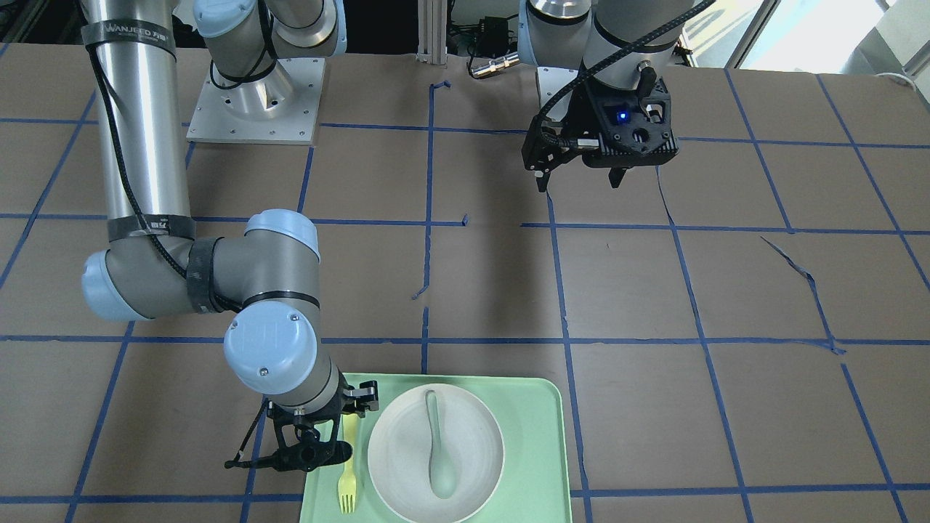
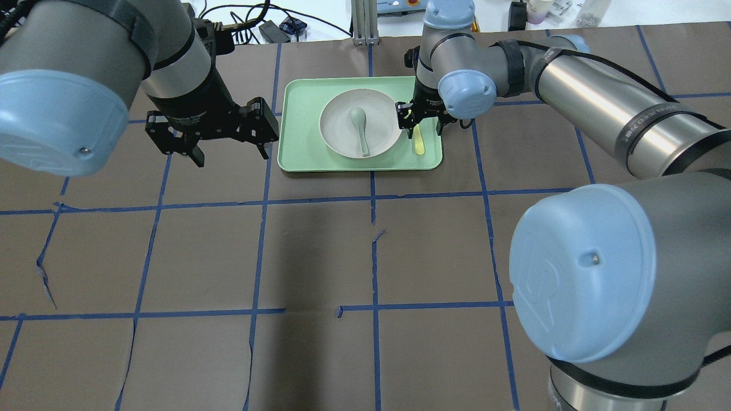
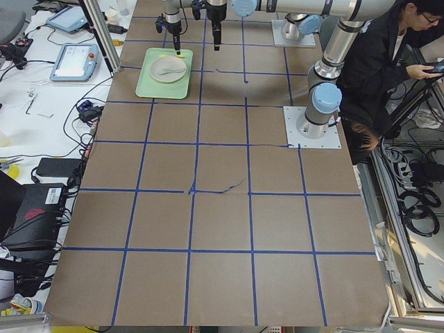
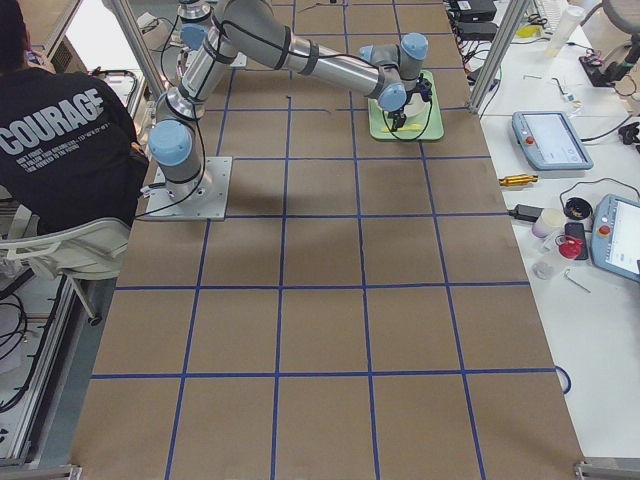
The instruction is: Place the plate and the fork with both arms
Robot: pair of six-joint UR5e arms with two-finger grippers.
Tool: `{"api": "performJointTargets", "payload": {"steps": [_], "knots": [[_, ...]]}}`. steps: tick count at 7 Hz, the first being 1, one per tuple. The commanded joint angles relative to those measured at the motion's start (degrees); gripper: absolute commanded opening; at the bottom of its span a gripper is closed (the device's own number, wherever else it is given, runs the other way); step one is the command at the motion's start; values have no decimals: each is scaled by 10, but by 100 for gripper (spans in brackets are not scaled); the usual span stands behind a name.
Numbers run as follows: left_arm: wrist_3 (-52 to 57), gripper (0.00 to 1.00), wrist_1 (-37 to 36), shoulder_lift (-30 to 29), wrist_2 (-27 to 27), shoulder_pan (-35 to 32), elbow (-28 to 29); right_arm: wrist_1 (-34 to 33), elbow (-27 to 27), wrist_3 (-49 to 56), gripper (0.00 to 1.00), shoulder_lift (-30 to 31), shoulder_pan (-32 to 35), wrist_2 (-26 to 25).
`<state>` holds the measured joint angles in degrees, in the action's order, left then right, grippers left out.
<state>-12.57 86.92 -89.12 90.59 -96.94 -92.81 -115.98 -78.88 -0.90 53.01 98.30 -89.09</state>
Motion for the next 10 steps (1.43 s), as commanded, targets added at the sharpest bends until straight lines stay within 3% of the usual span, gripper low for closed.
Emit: {"api": "performJointTargets", "payload": {"steps": [1,2,3,6,10], "knots": [[1,100,0,-1,0,0,0,39,-75,15,100,148,-11,-57],[6,100,-1,-2,0,0,0,104,-103,18,100,231,-27,-50],[11,100,-1,2,0,0,0,226,-102,62,100,293,-49,-30],[10,100,0,8,0,0,0,358,-103,69,100,389,-64,-30],[4,100,0,10,-2,-1,1,257,-109,0,100,401,-61,-10]]}}
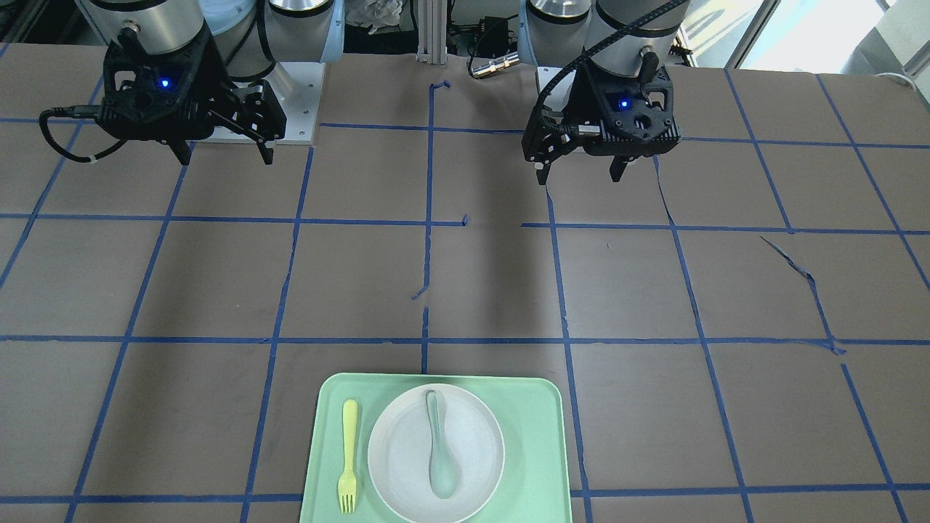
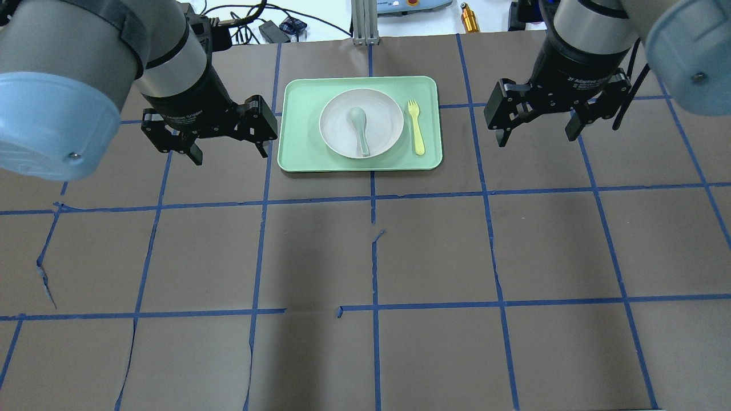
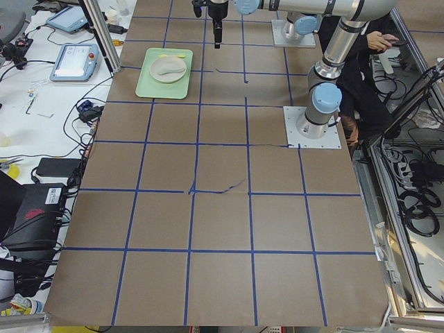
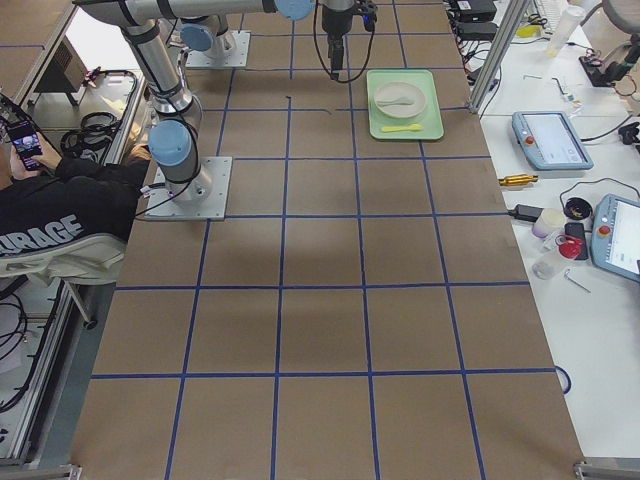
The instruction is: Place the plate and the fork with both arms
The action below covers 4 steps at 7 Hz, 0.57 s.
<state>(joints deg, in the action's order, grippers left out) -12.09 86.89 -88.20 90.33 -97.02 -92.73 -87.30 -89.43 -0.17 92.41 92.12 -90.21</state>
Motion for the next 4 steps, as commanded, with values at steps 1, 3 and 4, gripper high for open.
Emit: {"api": "performJointTargets", "payload": {"steps": [1,3,4], "knots": [[0,100,0,1,1,0,0,-48,-7,-7,100,7,-1,-1],[-1,100,-1,1,-2,0,0,-49,-15,-8,100,10,2,0],[-1,100,-1,1,-3,0,2,-49,-15,-8,100,10,3,-5]]}}
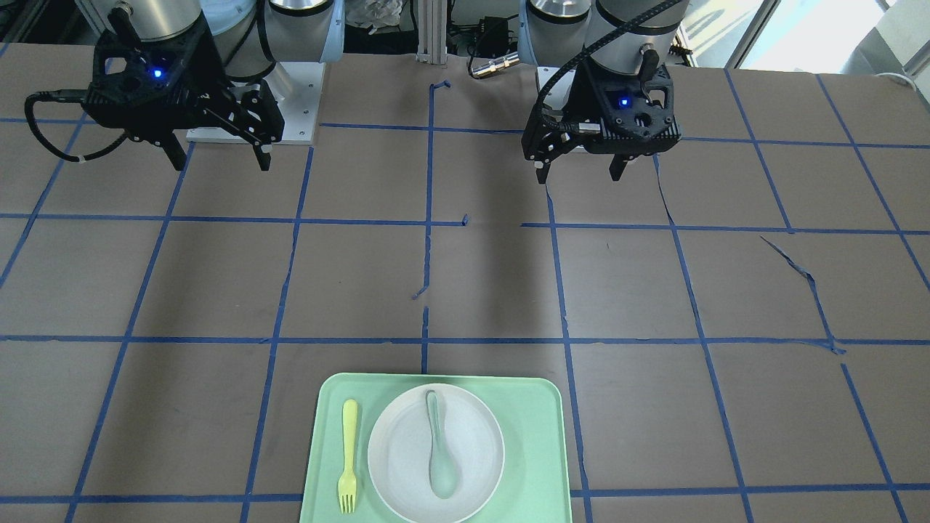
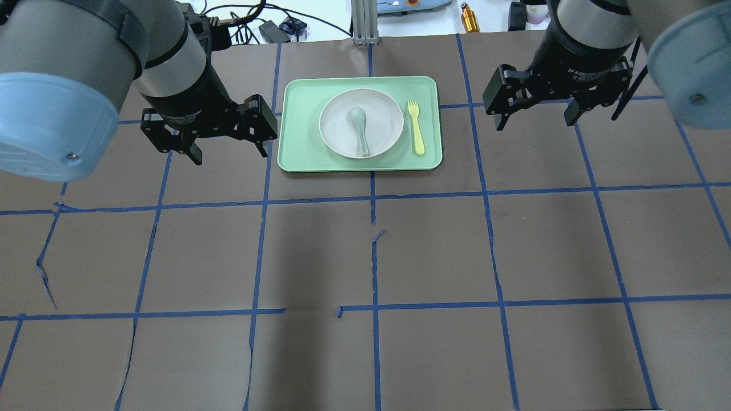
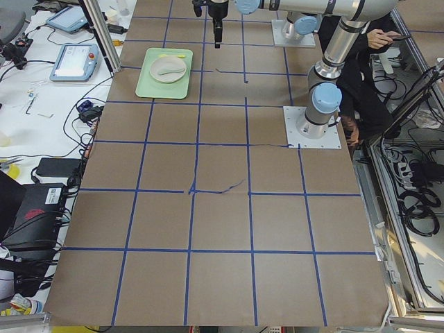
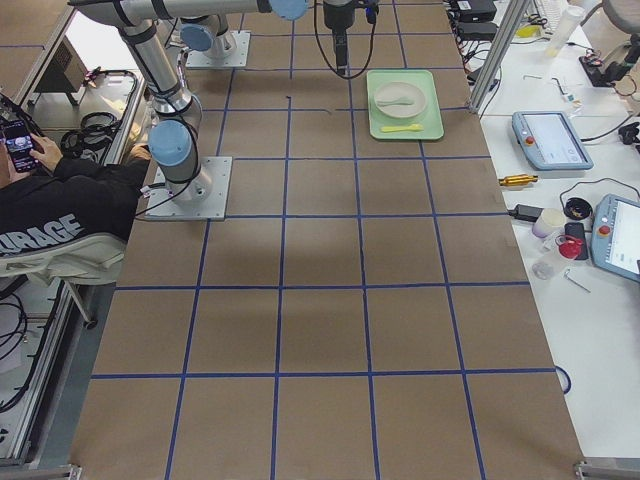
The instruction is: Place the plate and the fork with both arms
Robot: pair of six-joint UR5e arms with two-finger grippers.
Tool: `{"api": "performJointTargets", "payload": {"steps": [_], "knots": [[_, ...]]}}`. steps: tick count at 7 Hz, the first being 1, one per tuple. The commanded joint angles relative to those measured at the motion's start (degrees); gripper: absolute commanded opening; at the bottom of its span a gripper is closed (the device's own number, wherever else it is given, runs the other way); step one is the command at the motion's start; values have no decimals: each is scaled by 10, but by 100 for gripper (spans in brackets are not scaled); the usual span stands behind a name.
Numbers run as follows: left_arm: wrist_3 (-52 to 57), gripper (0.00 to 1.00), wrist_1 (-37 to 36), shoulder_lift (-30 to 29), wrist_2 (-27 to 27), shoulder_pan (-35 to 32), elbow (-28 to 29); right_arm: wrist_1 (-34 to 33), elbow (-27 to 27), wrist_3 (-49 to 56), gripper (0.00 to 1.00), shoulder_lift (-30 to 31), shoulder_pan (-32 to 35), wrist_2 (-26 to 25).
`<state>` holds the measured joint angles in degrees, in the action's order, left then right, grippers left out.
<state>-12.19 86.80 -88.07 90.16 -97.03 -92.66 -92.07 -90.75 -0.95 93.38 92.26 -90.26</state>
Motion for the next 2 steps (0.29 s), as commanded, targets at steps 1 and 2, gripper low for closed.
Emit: {"api": "performJointTargets", "payload": {"steps": [1,2], "knots": [[0,100,0,-1,-2,0,7,-1,-2,1,100,0,2,-4],[0,100,0,0,-3,0,5,-1,-2,0,100,0,3,-2]]}}
